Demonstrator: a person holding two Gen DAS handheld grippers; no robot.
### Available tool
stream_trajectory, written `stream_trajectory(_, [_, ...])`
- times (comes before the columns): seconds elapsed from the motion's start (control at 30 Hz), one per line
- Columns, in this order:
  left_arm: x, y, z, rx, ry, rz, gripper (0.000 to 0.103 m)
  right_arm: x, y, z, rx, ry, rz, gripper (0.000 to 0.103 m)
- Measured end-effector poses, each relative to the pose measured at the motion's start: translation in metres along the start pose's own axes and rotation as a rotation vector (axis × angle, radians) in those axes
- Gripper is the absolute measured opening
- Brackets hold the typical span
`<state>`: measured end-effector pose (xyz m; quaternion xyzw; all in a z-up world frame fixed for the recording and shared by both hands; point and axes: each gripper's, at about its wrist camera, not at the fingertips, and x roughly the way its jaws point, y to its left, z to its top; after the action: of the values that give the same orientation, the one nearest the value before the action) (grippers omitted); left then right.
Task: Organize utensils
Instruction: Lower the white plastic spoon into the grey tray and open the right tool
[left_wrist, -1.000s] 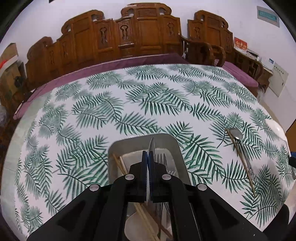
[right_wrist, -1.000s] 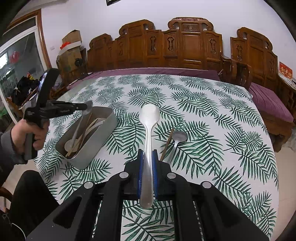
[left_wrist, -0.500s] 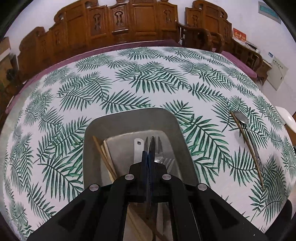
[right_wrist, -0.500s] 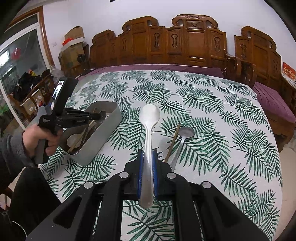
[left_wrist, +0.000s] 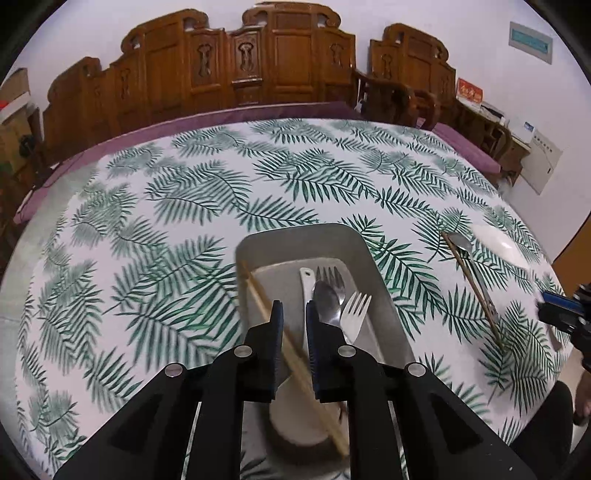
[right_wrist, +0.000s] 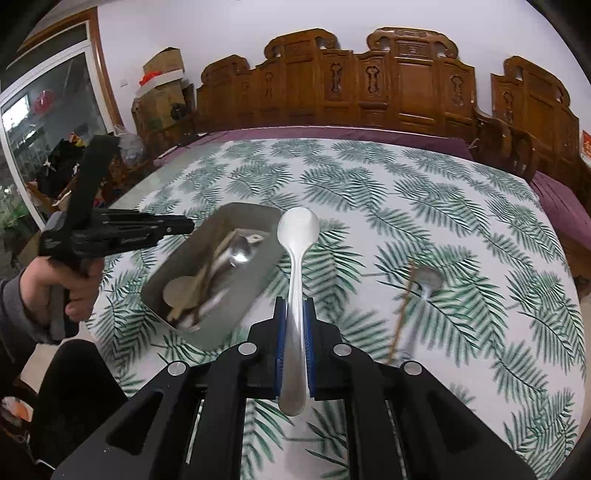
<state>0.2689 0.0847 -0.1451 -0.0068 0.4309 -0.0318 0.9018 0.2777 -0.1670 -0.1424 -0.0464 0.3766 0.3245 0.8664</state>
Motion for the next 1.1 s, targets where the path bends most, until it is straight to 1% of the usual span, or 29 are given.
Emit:
stream_trajectory(0.1, [-0.016, 0.009, -0.008, -0.006, -0.015, -0.006, 0.014, 0.011, 0.016, 0.008, -0.012, 0.004, 0.014, 0.011])
stream_trajectory(0.17, [-0.027, 0.017, -0.014, -0.02, -0.025, -0.01, 0.018, 0.018, 0.024, 0.013, -0.017, 0.009, 0.023, 0.011])
stream_trajectory(0.4, [-0.054, 0.049, -0.032, -0.081, -0.052, -0.006, 0.019, 0.053, 0.059, 0.027, -0.037, 0.043, 0.044, 0.011])
stream_trajectory(0.6, [-0.067, 0.074, -0.045, -0.126, -0.061, 0.022, 0.019, 0.081, 0.082, 0.037, -0.042, 0.074, 0.06, 0.011])
stream_trajectory(0.83, [-0.077, 0.085, -0.057, -0.122, -0.061, 0.054, 0.019, 0.118, 0.096, 0.043, -0.029, 0.131, 0.039, 0.011])
stream_trajectory(1.1, [-0.08, 0.081, -0.065, -0.121, -0.064, 0.036, 0.019, 0.15, 0.091, 0.041, 0.023, 0.192, 0.0, 0.011])
